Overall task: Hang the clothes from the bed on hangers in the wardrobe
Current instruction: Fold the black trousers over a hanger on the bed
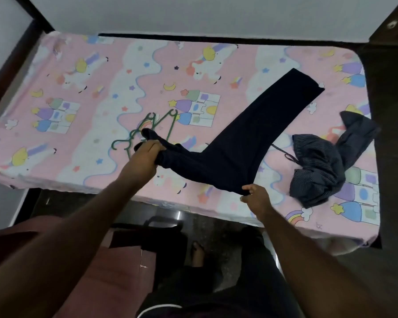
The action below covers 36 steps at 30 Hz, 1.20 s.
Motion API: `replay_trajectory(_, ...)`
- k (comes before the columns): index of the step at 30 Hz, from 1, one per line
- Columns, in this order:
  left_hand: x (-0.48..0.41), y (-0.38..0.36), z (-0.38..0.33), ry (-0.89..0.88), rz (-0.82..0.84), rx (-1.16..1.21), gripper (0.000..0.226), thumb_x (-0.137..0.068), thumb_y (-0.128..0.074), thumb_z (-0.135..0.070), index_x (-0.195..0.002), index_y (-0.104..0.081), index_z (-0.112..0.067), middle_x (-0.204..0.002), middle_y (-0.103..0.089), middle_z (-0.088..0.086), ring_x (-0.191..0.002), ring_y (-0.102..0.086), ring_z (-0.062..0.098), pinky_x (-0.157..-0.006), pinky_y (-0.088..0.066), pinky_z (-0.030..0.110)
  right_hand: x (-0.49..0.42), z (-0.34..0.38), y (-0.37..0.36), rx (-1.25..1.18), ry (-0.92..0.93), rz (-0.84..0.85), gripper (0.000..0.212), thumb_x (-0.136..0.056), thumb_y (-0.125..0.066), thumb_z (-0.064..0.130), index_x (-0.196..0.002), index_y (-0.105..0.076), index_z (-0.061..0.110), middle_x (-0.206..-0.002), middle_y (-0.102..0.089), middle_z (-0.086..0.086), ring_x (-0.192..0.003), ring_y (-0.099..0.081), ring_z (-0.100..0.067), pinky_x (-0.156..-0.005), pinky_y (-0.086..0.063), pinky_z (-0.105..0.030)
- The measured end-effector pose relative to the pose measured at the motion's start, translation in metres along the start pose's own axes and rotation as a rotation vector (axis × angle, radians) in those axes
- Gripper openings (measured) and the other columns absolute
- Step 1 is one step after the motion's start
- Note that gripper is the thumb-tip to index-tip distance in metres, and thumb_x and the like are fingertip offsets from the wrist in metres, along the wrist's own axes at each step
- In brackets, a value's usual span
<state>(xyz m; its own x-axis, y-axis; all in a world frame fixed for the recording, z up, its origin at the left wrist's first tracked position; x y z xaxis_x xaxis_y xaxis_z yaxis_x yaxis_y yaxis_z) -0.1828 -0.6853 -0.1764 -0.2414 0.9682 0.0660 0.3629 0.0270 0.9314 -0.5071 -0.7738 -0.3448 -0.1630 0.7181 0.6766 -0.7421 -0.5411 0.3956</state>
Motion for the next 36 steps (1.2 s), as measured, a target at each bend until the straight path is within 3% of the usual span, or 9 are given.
replay_trajectory(5, -0.107, 0.021, -0.083, -0.162, 0.088, -0.132, 0.04, -0.072, -0.05, 0.02, -0.107, -0.058, 0.001, -0.108, -0.056, 0.019, -0.098, -0.054, 0.033, -0.082, -0.041, 0.037, -0.018, 0.003, 0.023, 0.11, 0.088, -0.039, 0.024, -0.083, -0.073, 0.007, -0.106, -0.065, 0.005, -0.107, -0.066, -0.014, -0.098, -0.063, -0.031, -0.075, -0.044, -0.027)
replay_trajectory(9, -0.2, 0.0, -0.155, -0.192, 0.061, -0.168, 0.043, -0.08, -0.051, 0.01, -0.122, -0.054, 0.0, -0.124, -0.051, 0.019, -0.116, -0.048, 0.035, -0.094, -0.039, 0.038, -0.051, -0.001, 0.046, -0.094, 0.034, -0.027, 0.015, -0.083, -0.073, 0.008, -0.094, -0.062, 0.009, -0.084, -0.067, -0.013, -0.07, -0.064, -0.025, -0.066, -0.051, -0.031)
replay_trajectory(13, -0.239, -0.055, -0.188, 0.061, 0.027, 0.155, 0.053, -0.092, -0.058, -0.009, -0.142, -0.041, -0.005, -0.139, -0.044, 0.007, -0.127, -0.043, 0.022, -0.104, -0.033, 0.025, -0.081, -0.016, 0.057, -0.395, -0.166, 0.101, 0.01, -0.087, -0.066, -0.003, -0.095, -0.062, 0.001, -0.071, -0.06, -0.011, -0.051, -0.054, -0.017, -0.05, -0.045, -0.025)
replay_trajectory(19, -0.193, -0.19, -0.136, 0.507, 0.368, 0.172, 0.055, -0.092, -0.063, -0.026, -0.139, -0.043, -0.005, -0.137, -0.051, 0.017, -0.125, -0.049, 0.031, -0.101, -0.038, 0.033, -0.13, -0.053, 0.083, -0.463, -0.308, 0.178, 0.016, -0.086, -0.065, -0.007, -0.101, -0.061, -0.004, -0.077, -0.06, -0.017, -0.057, -0.051, -0.019, -0.051, -0.045, -0.025)
replay_trajectory(24, -0.149, -0.226, -0.07, 0.699, 0.433, 0.116, 0.052, -0.09, -0.067, -0.028, -0.133, -0.048, -0.003, -0.129, -0.058, 0.016, -0.12, -0.053, 0.028, -0.096, -0.036, 0.027, -0.154, -0.06, 0.094, -0.224, -0.188, 0.104, 0.04, -0.083, -0.077, 0.022, -0.116, -0.062, 0.005, -0.104, -0.064, -0.004, -0.094, -0.061, -0.019, -0.083, -0.05, -0.035)
replay_trajectory(27, -0.15, -0.24, -0.046, 0.704, 0.443, 0.101, 0.056, -0.089, -0.069, -0.029, -0.134, -0.048, -0.004, -0.131, -0.058, 0.015, -0.122, -0.053, 0.026, -0.098, -0.036, 0.027, -0.157, -0.059, 0.082, -0.193, -0.101, 0.084, 0.036, -0.082, -0.078, 0.023, -0.113, -0.06, 0.015, -0.102, -0.062, 0.007, -0.102, -0.06, -0.015, -0.086, -0.046, -0.029)
replay_trajectory(31, -0.176, -0.26, -0.03, 0.613, 0.394, 0.155, 0.06, -0.088, -0.07, -0.029, -0.137, -0.047, -0.004, -0.135, -0.055, 0.014, -0.124, -0.052, 0.026, -0.101, -0.038, 0.031, -0.163, -0.061, 0.07, -0.216, -0.078, -0.065, 0.058, -0.083, -0.077, 0.024, -0.134, -0.053, 0.009, -0.127, -0.055, -0.003, -0.117, -0.053, -0.016, -0.093, -0.039, -0.022)
replay_trajectory(34, -0.204, -0.277, -0.02, 0.577, 0.336, 0.269, 0.065, -0.087, -0.072, -0.028, -0.141, -0.043, -0.008, -0.138, -0.053, 0.012, -0.126, -0.05, 0.024, -0.103, -0.039, 0.031, -0.177, -0.058, 0.061, -0.264, -0.072, -0.088, 0.061, -0.085, -0.076, 0.027, -0.137, -0.05, 0.011, -0.114, -0.059, 0.003, -0.106, -0.057, -0.011, -0.089, -0.044, -0.023)
replay_trajectory(36, -0.219, -0.287, -0.017, 0.599, 0.345, 0.416, 0.068, -0.084, -0.075, -0.03, -0.141, -0.043, -0.009, -0.133, -0.055, 0.011, -0.119, -0.055, 0.023, -0.099, -0.047, 0.033, -0.184, -0.053, 0.058, -0.316, -0.076, -0.073, 0.053, -0.081, -0.079, 0.028, -0.127, -0.058, 0.012, -0.105, -0.067, 0.001, -0.098, -0.065, -0.014, -0.089, -0.053, -0.029)
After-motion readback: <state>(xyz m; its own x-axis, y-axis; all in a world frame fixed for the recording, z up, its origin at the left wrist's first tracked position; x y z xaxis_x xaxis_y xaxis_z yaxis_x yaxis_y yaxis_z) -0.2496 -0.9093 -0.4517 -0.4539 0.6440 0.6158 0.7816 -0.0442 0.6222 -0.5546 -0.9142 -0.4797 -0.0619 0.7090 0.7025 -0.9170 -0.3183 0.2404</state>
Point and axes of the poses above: each hand's wrist, its own x-axis away from the middle knuckle, its own y-axis out of the back of the hand, z = x × y, the point moved 5 cm from there along -x, towards the middle knuckle
